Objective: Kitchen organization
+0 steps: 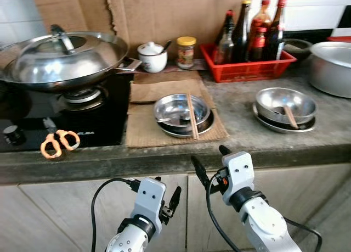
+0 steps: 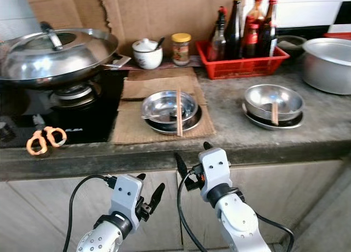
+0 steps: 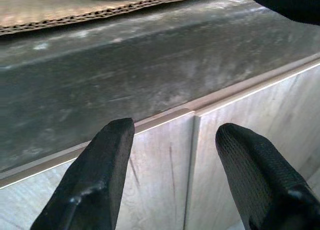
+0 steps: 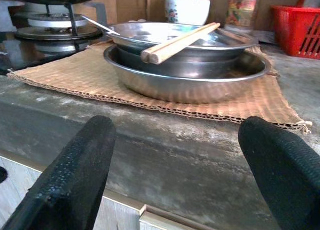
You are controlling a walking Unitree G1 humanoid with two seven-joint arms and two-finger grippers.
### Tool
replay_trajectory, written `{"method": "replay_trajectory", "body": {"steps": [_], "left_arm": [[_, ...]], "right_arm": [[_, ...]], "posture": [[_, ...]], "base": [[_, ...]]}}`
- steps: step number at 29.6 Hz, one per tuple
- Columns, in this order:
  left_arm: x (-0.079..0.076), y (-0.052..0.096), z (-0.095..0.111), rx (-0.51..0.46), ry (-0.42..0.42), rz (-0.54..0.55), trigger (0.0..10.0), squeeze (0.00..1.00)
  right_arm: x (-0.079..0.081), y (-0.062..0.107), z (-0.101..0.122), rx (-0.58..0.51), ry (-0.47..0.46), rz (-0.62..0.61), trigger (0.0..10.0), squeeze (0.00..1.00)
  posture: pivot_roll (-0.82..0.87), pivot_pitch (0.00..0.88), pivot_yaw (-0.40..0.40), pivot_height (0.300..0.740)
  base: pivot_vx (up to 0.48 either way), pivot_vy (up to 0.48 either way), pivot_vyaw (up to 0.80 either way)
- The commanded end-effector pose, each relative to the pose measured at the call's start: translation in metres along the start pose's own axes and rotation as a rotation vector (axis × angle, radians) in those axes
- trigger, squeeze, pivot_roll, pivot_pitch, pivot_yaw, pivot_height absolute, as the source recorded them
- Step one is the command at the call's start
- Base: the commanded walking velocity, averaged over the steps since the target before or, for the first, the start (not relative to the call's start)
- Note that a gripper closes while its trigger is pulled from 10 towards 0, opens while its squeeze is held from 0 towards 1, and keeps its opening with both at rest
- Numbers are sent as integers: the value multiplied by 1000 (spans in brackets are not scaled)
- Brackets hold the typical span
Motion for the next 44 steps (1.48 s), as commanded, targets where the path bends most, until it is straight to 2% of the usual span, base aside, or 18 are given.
{"method": "replay_trajectory", "body": {"steps": [1, 8, 11, 17, 20, 27, 35, 44], "left_arm": [[0, 1, 5, -15, -3, -6, 10000, 0], [0, 0, 5, -12, -3, -9, 10000, 0], [0, 1, 5, -11, -4, -8, 10000, 0], [1, 1, 7, -19, -3, -2, 10000, 0], [2, 2, 9, -30, -3, 7, 10000, 0], [-1, 2, 11, -41, -9, 2, 10000, 0], [-2, 2, 11, -41, -8, -1, 10000, 0], [-3, 2, 11, -42, -10, -8, 10000, 0]], "right_arm": [[-4, 2, -5, 29, -5, -31, 10000, 0], [-6, 3, -7, 38, 0, -44, 10000, 0], [0, 0, 0, -2, -40, -7, 10000, 0], [5, -8, 13, -58, -1, 32, 10000, 0], [5, -17, 22, -88, 20, 39, 10000, 0], [5, -32, 27, -93, 50, 29, 10000, 0], [6, -42, 30, -94, 56, 27, 10000, 0], [8, -46, 27, -78, 67, 17, 10000, 0]], "posture": [[54, 10, -8, 740], [54, 18, -9, 740], [57, 21, -9, 740], [57, 26, -9, 740], [57, 32, -8, 740], [67, 38, -15, 740], [67, 42, -22, 740], [69, 42, -23, 740]], "base": [[0, 0, 0], [0, 0, 0], [0, 0, 0], [0, 0, 0], [0, 0, 0], [0, 0, 0], [0, 0, 0], [0, 0, 0]]}}
Point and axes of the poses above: a point about 5 cm out from each wrist's last joint towards the gripper, its own y axis pointing back from the gripper into the wrist, its own z axis along the axis of the wrist's last joint, x = y × z, the point moved 2 cm from there along -y, pointing out of the wrist towards the gripper, and after that the axes turned 9 degrees about y, right-handed, at the moved point
